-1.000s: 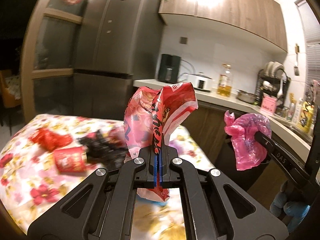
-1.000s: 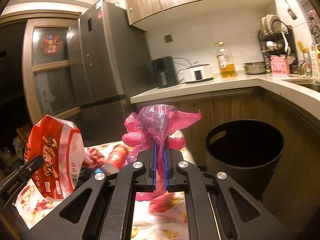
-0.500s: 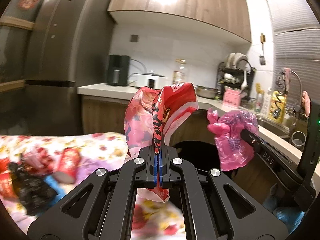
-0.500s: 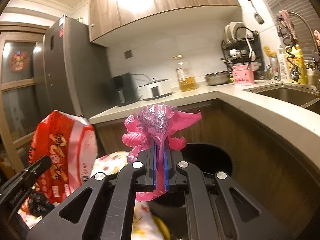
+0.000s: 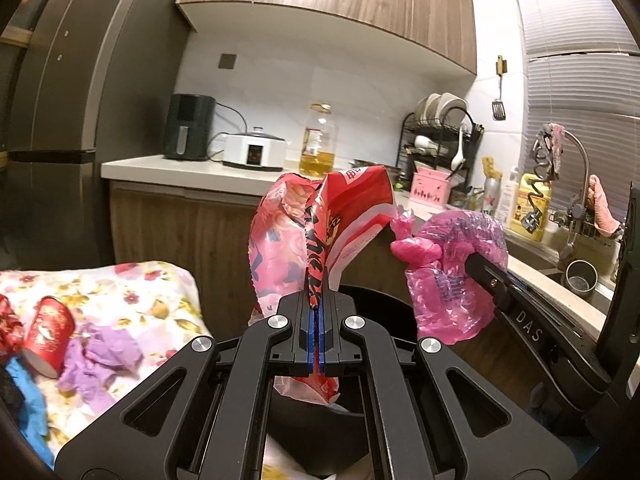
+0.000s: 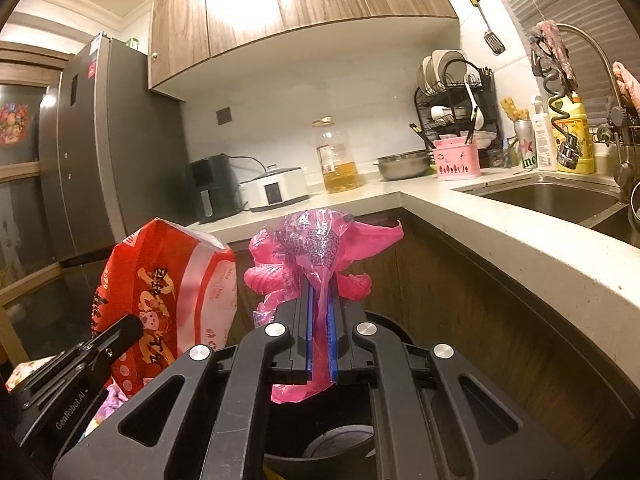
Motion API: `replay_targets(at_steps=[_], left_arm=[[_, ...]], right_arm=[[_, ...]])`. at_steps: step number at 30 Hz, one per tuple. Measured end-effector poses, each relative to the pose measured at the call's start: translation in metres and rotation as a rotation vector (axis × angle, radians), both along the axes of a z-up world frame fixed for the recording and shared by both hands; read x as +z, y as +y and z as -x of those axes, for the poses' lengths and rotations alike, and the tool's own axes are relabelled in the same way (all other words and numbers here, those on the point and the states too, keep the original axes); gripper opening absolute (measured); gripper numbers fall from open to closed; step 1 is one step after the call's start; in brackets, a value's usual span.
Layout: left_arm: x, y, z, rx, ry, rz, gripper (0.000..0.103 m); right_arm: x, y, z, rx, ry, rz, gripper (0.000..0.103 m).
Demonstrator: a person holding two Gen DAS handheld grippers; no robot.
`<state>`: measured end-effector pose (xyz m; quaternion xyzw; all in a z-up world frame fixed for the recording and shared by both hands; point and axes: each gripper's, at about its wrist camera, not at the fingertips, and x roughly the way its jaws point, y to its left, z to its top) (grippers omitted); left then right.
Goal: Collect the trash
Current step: 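Carry both bags over the black bin and open both tools to drop them, then move both open tools back over the trash pile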
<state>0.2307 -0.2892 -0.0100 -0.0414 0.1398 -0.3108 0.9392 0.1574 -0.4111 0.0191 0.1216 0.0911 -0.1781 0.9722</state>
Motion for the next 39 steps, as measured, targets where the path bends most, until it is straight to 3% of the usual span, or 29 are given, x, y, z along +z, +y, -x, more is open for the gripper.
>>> replay_targets(at_steps=[13, 18, 22, 28, 32, 39], left_arm=[[-0.018, -0.018, -0.020, -0.037, 0.052, -0.008, 0.000], [-0.024, -0.024, -0.025, -0.060, 0.070, -0.029, 0.000], [-0.029, -0.026, -0.030, -0.067, 0.094, -0.033, 0.001], [-0.035, -0.025, -0.032, -0.063, 0.118, -0.045, 0.018], [-0.034, -0.019, -0.029, -0.042, 0.113, -0.037, 0.045], [-0.030, 0.003, -0.021, 0.047, 0.111, -0.042, 0.066]], right_arm=[[-0.012, -0.005, -0.015, 0.001, 0.028, 0.001, 0.007], [-0.014, -0.004, -0.021, 0.025, 0.038, 0.003, 0.022], [-0.016, -0.005, -0.023, 0.028, 0.046, -0.002, 0.024], [-0.018, -0.007, -0.019, 0.018, 0.050, -0.015, 0.031], [-0.020, -0.004, -0.016, 0.017, 0.059, -0.016, 0.041], [-0.020, 0.001, -0.009, 0.017, 0.064, -0.024, 0.058]])
